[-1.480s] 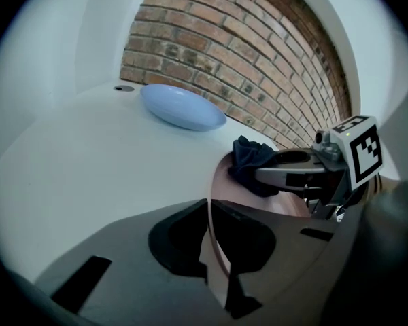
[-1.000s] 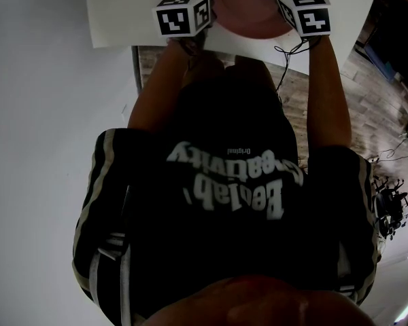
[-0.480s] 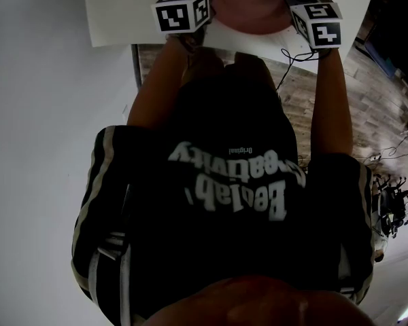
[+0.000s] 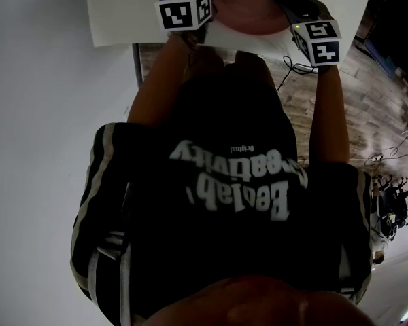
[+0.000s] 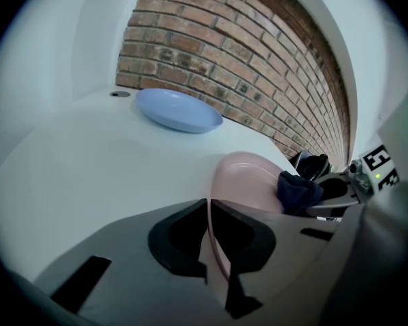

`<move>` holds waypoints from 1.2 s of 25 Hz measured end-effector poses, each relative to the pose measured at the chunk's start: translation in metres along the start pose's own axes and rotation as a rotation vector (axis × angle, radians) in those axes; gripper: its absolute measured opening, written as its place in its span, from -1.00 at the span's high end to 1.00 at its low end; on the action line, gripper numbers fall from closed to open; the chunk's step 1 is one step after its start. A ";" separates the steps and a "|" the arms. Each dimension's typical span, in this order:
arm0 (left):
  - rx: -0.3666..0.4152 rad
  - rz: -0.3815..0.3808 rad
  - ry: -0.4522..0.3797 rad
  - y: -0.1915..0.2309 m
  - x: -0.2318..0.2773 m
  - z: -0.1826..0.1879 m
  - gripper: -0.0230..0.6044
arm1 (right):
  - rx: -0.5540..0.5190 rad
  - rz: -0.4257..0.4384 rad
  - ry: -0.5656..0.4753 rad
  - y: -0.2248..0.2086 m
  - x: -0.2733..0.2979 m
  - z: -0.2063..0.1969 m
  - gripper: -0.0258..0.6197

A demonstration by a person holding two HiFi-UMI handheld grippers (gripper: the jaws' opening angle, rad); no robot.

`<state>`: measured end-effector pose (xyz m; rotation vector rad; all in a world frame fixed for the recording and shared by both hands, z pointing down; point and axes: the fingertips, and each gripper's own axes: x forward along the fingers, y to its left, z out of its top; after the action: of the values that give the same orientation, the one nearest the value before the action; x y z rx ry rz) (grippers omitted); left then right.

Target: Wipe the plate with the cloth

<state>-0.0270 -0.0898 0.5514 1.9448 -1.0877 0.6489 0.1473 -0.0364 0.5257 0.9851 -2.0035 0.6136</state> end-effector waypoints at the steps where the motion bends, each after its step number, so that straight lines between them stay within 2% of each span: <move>1: 0.000 -0.001 -0.001 0.000 0.000 -0.001 0.88 | -0.001 0.000 0.002 0.003 -0.002 -0.003 0.56; 17: 0.016 -0.001 -0.016 -0.001 0.001 0.001 0.88 | -0.036 0.075 0.028 0.053 -0.018 -0.026 0.56; 30: 0.015 -0.001 -0.025 0.000 -0.001 0.000 0.88 | -0.157 0.228 0.089 0.098 -0.016 -0.031 0.56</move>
<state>-0.0272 -0.0891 0.5511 1.9707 -1.1000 0.6351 0.0874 0.0484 0.5224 0.6306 -2.0643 0.5997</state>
